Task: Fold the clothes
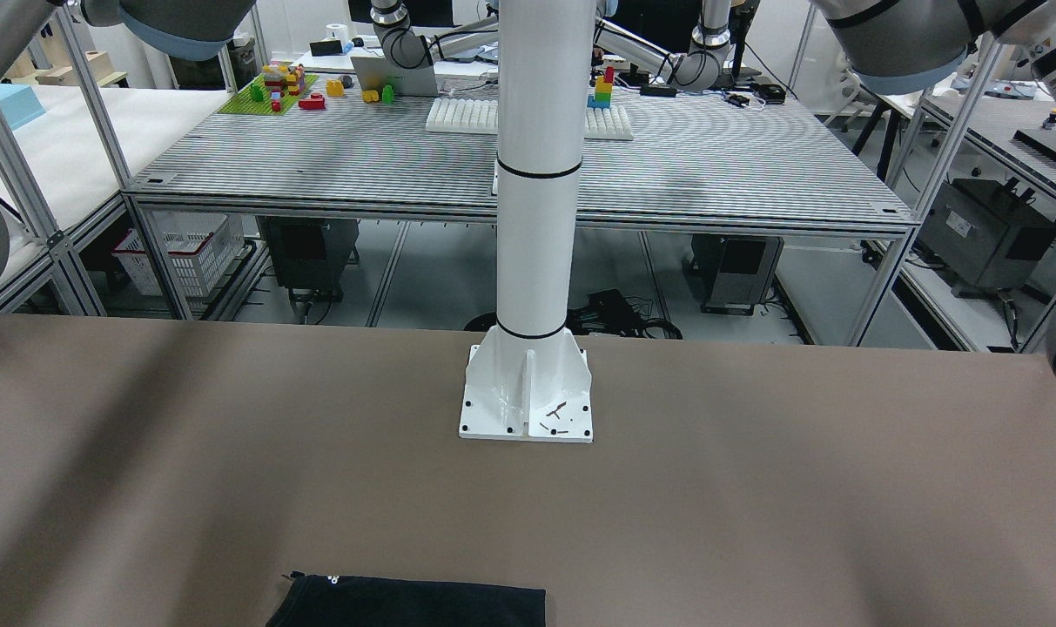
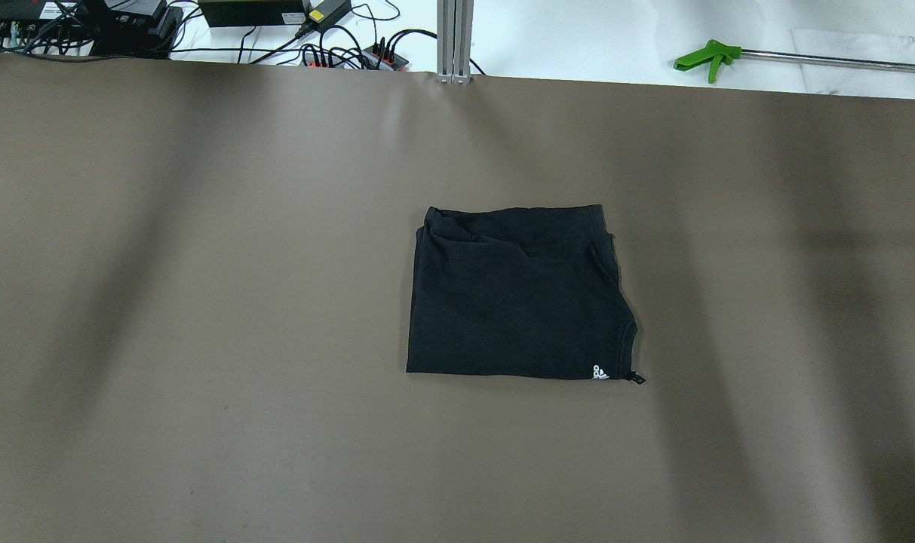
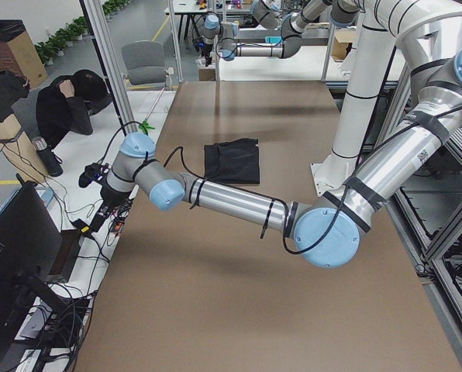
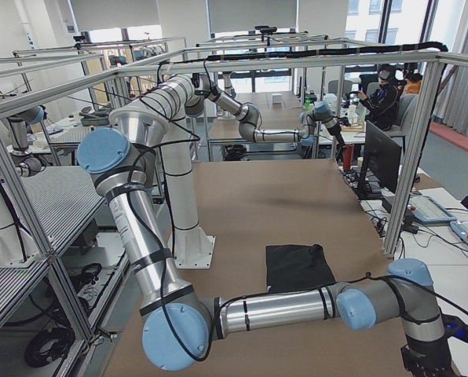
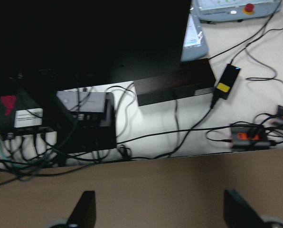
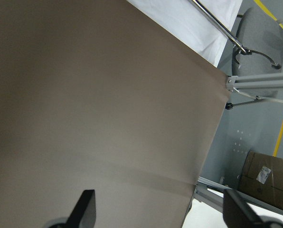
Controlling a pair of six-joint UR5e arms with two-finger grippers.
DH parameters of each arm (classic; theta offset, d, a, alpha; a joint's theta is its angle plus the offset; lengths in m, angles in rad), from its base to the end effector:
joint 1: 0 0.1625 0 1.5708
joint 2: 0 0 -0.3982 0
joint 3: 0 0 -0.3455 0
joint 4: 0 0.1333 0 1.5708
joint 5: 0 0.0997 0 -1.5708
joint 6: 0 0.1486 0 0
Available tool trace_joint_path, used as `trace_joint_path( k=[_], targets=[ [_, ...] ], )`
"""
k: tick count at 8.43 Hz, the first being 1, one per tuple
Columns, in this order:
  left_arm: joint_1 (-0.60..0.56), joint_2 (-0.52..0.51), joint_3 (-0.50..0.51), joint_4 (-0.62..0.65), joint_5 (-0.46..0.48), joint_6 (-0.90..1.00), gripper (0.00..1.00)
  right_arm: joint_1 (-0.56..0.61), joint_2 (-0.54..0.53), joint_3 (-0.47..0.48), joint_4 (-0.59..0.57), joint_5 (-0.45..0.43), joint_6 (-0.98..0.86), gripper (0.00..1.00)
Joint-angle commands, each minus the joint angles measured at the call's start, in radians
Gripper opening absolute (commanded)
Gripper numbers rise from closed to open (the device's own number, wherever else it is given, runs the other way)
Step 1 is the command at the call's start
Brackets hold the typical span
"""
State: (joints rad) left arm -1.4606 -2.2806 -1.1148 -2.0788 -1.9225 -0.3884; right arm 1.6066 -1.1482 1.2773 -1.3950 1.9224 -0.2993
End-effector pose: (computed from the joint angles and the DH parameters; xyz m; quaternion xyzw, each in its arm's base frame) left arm 0.0022 -0.7668 0.4099 0.3146 0.2477 -0.0623 0.9142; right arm 0.1051 -0.6396 0.5843 0.1763 -0.1455 -0.1542 0.9612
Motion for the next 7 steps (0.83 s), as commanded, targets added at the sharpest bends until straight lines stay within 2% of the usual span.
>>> trace_joint_path(
  k=[1,2,3,4,5,6,7],
  targets=[
    [-0.042,0.201,-0.078,-0.004,0.154,0.273,0.95,0.047,-0.094,0.074,-0.001,0.003,-0.067,0.94],
    [-0.052,0.320,-0.231,0.011,0.139,0.275,0.95,0.047,-0.100,0.126,-0.024,0.003,-0.067,0.94],
    [-0.052,0.420,-0.375,0.084,0.120,0.273,0.95,0.047,-0.100,0.169,-0.068,0.003,-0.067,0.94],
    [-0.052,0.459,-0.527,0.271,0.140,0.273,0.95,0.045,-0.100,0.210,-0.120,0.003,-0.066,0.94],
    [-0.049,0.511,-0.648,0.422,0.234,0.285,0.95,0.047,-0.100,0.246,-0.157,0.003,-0.066,0.94],
    [-0.047,0.580,-0.696,0.436,0.256,0.330,0.95,0.047,-0.105,0.264,-0.170,0.001,-0.066,0.94],
    [-0.047,0.598,-0.695,0.434,0.257,0.339,0.95,0.047,-0.108,0.270,-0.170,0.001,-0.064,0.94]
  ],
)
